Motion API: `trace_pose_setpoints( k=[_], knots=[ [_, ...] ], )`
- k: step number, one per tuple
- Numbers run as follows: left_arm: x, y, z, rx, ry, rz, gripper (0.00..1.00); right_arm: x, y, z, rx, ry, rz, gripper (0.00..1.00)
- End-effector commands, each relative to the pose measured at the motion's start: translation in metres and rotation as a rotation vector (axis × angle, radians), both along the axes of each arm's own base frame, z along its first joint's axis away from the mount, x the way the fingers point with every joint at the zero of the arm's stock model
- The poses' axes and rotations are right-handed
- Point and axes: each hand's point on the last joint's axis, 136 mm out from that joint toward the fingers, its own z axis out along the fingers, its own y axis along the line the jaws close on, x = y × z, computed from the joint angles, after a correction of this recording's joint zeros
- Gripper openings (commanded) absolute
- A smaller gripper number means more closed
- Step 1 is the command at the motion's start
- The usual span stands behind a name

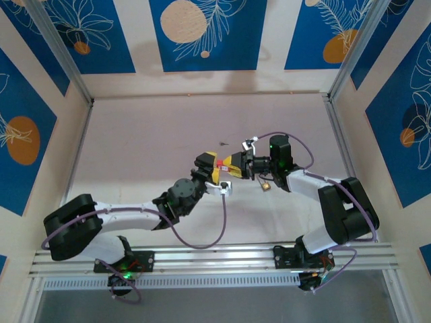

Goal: Unlock with the key

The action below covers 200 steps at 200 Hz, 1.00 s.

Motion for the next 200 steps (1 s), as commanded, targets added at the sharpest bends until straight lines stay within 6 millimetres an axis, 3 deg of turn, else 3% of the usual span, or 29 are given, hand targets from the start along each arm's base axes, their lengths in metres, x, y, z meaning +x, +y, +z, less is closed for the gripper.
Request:
trace_pose_setpoints(
  k=[1, 34, 95, 160, 200],
  knots=[
    [-0.001, 0.003, 0.009, -0.032, -0.049, 0.032, 0.77, -0.003, -0.003, 0.007, 0.009, -0.022, -0.004, 0.21],
    [0.000, 0.006, 0.019, -0.055, -0.083, 0.051, 0.80, -0.002, -0.006, 0.008, 0.005, -0.031, -0.015, 0.21],
    [0.005, 0.006, 0.018, -0.046, -0.114, 0.080, 1.00, -0.001, -0.009, 0.006, -0.002, -0.035, -0.023, 0.21],
    [0.007, -0.007, -0.004, 0.031, -0.151, 0.054, 1.00, -0.001, -0.013, 0.007, 0.000, -0.036, -0.033, 0.20],
    [0.008, -0.014, -0.007, 0.051, -0.171, 0.038, 0.96, -0.003, -0.014, 0.009, 0.000, -0.038, -0.032, 0.20]
  ],
)
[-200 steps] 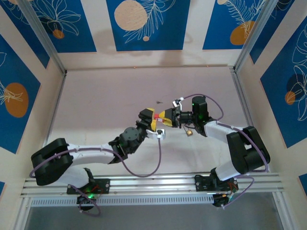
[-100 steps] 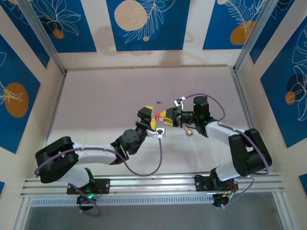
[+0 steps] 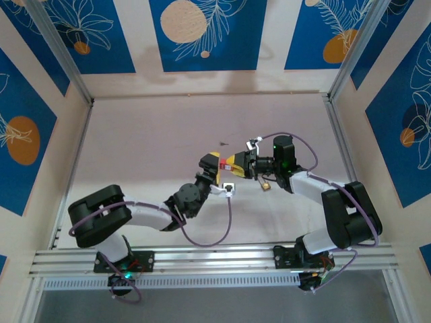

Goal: Unlock with the key

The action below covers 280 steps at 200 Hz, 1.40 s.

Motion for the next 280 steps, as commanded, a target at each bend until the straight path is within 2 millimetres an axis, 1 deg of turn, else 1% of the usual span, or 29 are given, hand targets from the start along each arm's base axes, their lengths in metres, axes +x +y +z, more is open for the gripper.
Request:
trace_pose_setpoints(
  k=[1, 23, 53, 80, 127, 156, 196, 225, 244, 280],
  knots=[
    [-0.004, -0.007, 0.012, -0.025, -0.048, -0.026, 0.96, -0.006, -0.002, 0.008, 0.009, -0.033, 0.013, 0.20],
    [-0.004, -0.011, 0.011, -0.022, -0.058, -0.031, 0.95, -0.007, -0.003, 0.008, 0.009, -0.034, 0.016, 0.20],
    [-0.002, -0.015, 0.004, 0.009, -0.060, -0.033, 0.95, -0.009, -0.004, 0.006, 0.005, -0.032, 0.014, 0.20],
    [-0.002, -0.017, 0.004, 0.010, -0.067, -0.031, 0.94, -0.012, -0.004, 0.003, 0.004, -0.025, 0.018, 0.20],
    [-0.002, -0.026, -0.011, 0.071, -0.064, -0.049, 0.91, -0.014, -0.005, 0.004, 0.006, -0.026, 0.017, 0.20],
    [-0.001, -0.028, -0.016, 0.086, -0.070, -0.048, 0.84, -0.015, -0.005, 0.006, 0.007, -0.026, 0.021, 0.20],
    [0.001, -0.029, -0.011, 0.076, -0.102, -0.040, 0.74, -0.017, -0.005, 0.006, 0.006, -0.023, 0.027, 0.20],
    [0.001, -0.031, -0.006, 0.071, -0.125, -0.037, 0.71, -0.020, -0.004, 0.002, 0.001, -0.016, 0.034, 0.20],
    [0.002, -0.032, -0.007, 0.080, -0.131, -0.036, 0.69, -0.022, -0.003, -0.001, -0.002, -0.010, 0.037, 0.20],
    [0.002, -0.032, -0.005, 0.076, -0.134, -0.034, 0.61, -0.025, -0.003, -0.004, -0.007, -0.010, 0.041, 0.20]
  ],
)
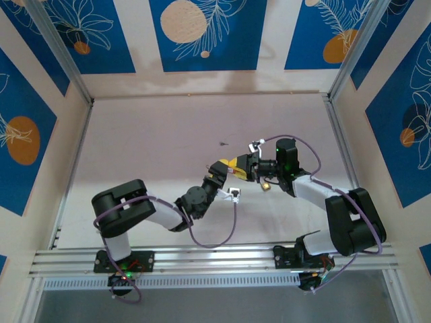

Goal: Unlock with the key

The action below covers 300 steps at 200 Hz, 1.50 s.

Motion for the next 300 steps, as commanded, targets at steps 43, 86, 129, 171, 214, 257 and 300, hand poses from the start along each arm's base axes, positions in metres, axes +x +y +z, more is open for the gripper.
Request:
trace_pose_setpoints(
  k=[43, 86, 129, 171, 214, 257, 300],
  knots=[
    [-0.001, -0.008, 0.022, -0.052, -0.052, -0.008, 0.56, -0.013, 0.002, -0.007, -0.010, 0.006, 0.039, 0.20],
    [-0.003, -0.008, 0.022, -0.057, -0.047, -0.009, 0.64, -0.010, 0.001, -0.008, -0.016, 0.005, 0.025, 0.19],
    [-0.007, -0.005, 0.026, -0.077, -0.043, -0.014, 0.82, -0.004, -0.001, -0.006, -0.021, -0.002, 0.003, 0.18],
    [-0.011, -0.002, 0.031, -0.112, -0.035, -0.015, 0.73, -0.005, -0.001, -0.010, -0.029, 0.001, 0.002, 0.18],
    [-0.014, -0.005, 0.036, -0.125, -0.038, -0.023, 0.61, -0.007, -0.001, -0.013, -0.033, 0.003, 0.002, 0.18],
    [-0.015, -0.007, 0.043, -0.137, -0.048, -0.022, 0.55, -0.009, 0.001, -0.015, -0.037, 0.003, 0.010, 0.18],
    [-0.019, -0.005, 0.047, -0.145, -0.051, -0.027, 0.80, -0.006, -0.001, -0.015, -0.042, -0.001, -0.005, 0.18]
  ],
)
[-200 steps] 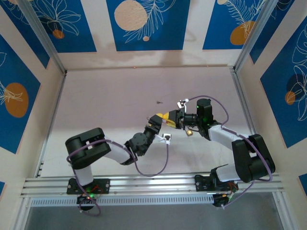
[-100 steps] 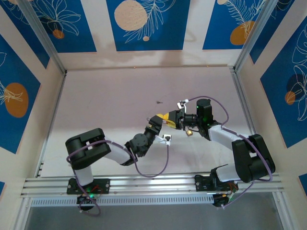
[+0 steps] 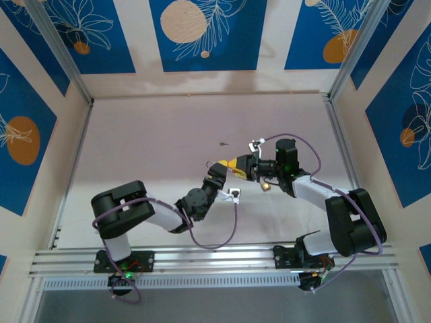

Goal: Unlock with the key

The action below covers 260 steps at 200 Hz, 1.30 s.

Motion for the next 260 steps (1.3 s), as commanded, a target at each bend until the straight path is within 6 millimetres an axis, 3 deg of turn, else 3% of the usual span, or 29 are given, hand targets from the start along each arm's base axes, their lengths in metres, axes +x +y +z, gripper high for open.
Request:
trace_pose_setpoints(
  k=[1, 21, 42, 59, 91, 115, 159, 203, 260],
  knots=[
    [-0.013, -0.006, 0.044, -0.126, -0.062, -0.050, 0.81, -0.009, 0.000, -0.013, -0.017, 0.072, 0.009, 0.18],
    [-0.021, -0.004, 0.045, -0.136, -0.058, -0.067, 0.91, -0.005, -0.001, -0.009, -0.015, 0.059, 0.001, 0.18],
    [-0.032, 0.000, 0.044, -0.138, -0.050, -0.087, 0.91, -0.001, -0.001, -0.005, -0.011, 0.053, -0.002, 0.18],
    [-0.040, 0.006, 0.043, -0.139, -0.044, -0.100, 0.88, 0.000, 0.000, -0.003, -0.009, 0.050, 0.001, 0.18],
    [-0.044, 0.020, 0.063, -0.214, -0.043, -0.093, 0.74, 0.000, 0.001, -0.004, -0.008, 0.055, 0.005, 0.17],
    [-0.045, 0.015, 0.058, -0.197, -0.036, -0.108, 0.69, -0.001, 0.004, -0.003, -0.007, 0.051, 0.012, 0.17],
    [-0.038, -0.005, 0.039, -0.157, -0.020, -0.134, 0.68, -0.004, 0.005, 0.001, 0.004, 0.046, 0.017, 0.18],
    [-0.027, -0.008, 0.027, -0.115, -0.016, -0.123, 0.66, -0.009, 0.005, 0.006, 0.009, 0.040, 0.029, 0.17],
    [-0.022, -0.008, 0.016, -0.069, -0.025, -0.121, 0.64, -0.019, 0.003, -0.003, 0.002, 0.056, 0.036, 0.17]
  ],
)
